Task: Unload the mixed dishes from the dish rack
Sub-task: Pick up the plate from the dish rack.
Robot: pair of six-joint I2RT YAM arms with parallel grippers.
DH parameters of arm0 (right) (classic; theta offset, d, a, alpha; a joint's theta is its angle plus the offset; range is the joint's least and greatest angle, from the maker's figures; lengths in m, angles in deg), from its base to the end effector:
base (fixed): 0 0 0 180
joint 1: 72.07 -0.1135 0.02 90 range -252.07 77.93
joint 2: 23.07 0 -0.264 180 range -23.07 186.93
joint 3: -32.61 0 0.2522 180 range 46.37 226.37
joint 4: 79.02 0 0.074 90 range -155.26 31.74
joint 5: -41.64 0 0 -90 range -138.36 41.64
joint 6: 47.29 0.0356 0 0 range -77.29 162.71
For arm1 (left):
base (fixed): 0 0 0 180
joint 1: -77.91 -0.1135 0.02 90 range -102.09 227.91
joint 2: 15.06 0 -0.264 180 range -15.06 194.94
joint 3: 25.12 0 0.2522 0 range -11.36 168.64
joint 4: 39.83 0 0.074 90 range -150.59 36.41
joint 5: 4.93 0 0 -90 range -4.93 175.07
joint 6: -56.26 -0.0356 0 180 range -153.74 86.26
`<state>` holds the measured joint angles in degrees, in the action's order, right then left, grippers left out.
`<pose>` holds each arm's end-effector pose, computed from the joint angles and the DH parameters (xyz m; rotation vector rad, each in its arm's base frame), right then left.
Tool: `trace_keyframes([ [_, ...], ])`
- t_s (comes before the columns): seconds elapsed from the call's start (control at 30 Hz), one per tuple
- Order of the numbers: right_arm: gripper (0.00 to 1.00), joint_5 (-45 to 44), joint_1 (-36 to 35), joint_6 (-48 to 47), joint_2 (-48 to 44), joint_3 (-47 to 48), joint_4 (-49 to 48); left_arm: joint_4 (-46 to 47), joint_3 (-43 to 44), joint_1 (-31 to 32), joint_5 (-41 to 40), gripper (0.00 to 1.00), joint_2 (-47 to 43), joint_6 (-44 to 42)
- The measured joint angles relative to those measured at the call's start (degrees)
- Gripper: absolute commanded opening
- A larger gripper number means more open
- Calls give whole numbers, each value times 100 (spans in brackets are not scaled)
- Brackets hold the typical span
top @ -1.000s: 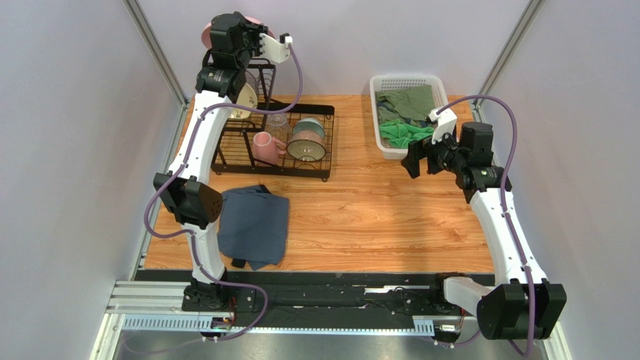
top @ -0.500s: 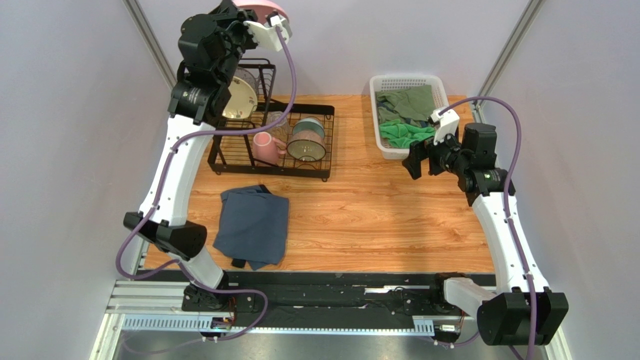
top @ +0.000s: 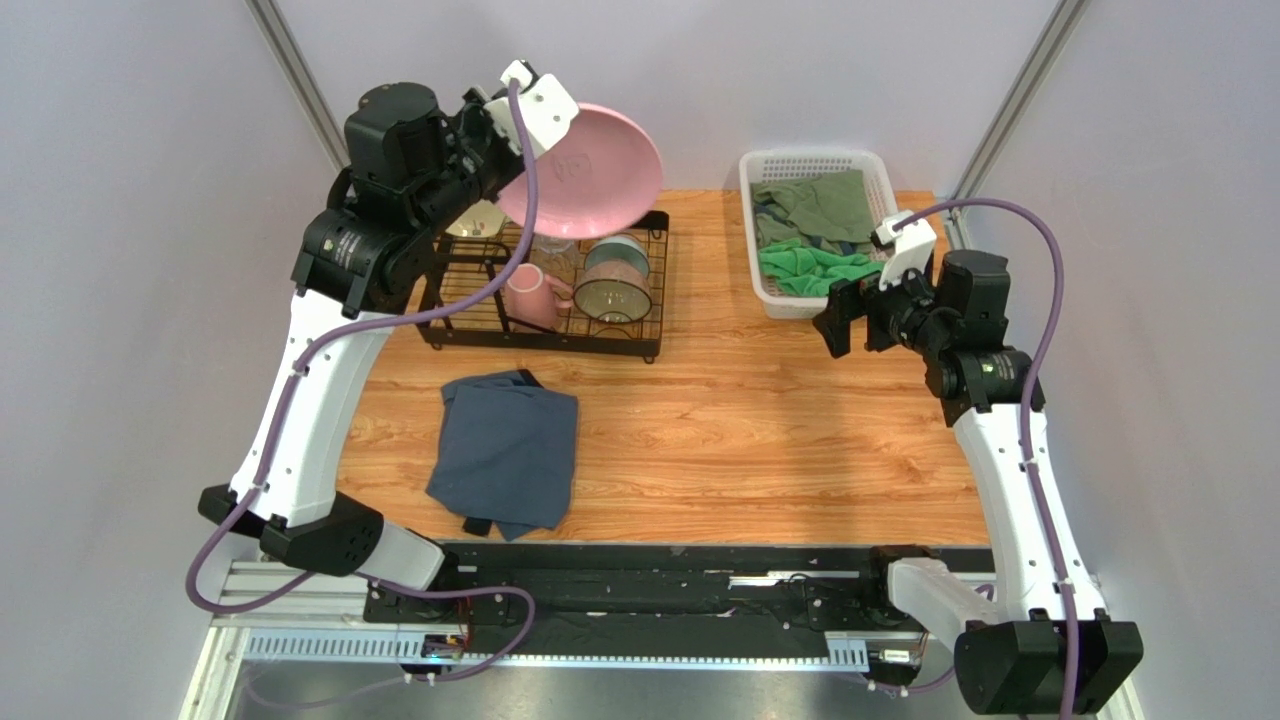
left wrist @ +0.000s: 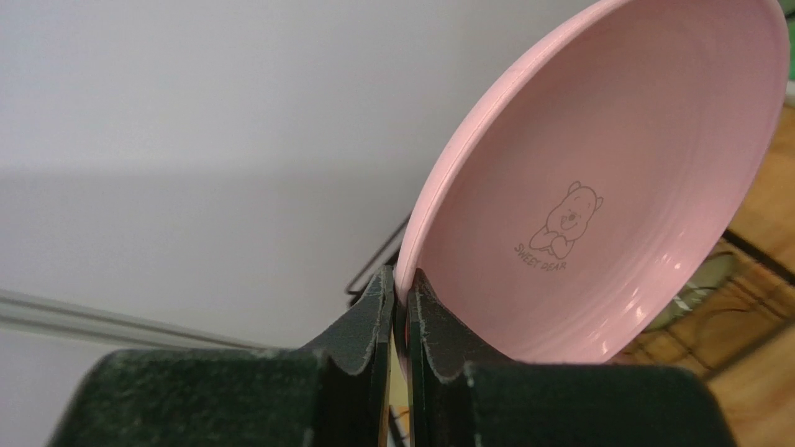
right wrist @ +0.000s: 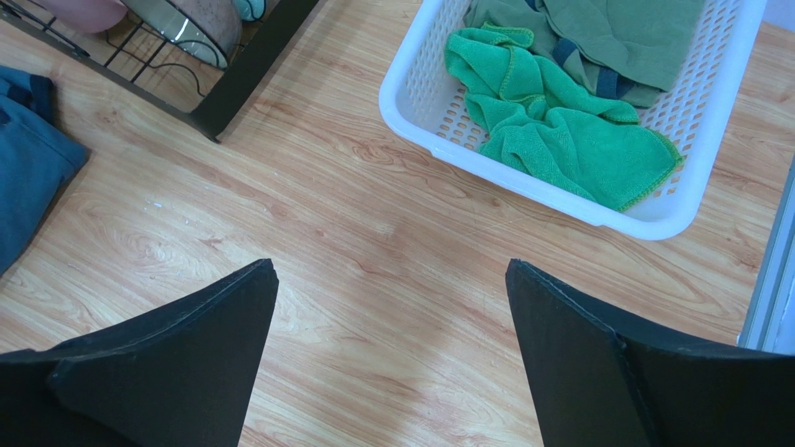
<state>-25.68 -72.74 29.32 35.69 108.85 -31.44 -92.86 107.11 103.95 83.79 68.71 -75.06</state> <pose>0.2159 0.0163 0.3614 -0.4859 2.0054 0.2777 0.2410 -0.1169 0.5560 0.9036 1.3868 0.2215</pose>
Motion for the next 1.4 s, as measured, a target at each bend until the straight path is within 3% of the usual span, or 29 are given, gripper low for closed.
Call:
trace_keyframes([
  [0.27,79,605,0,450,-92,136,-83,-612,-658,122,1034,0,-28,1355],
  [0.73,72,2549,-98,1864,-162,363,-1368,-136,-1910,361,1641,0,-52,2326],
  [1.2,69,2369,-1147,2094,503,485,-1596,229,-2205,540,1740,0,-157,2734],
  [1.4,60,2162,-1432,2090,885,671,-1698,273,-2337,540,1825,0,-208,2822],
])
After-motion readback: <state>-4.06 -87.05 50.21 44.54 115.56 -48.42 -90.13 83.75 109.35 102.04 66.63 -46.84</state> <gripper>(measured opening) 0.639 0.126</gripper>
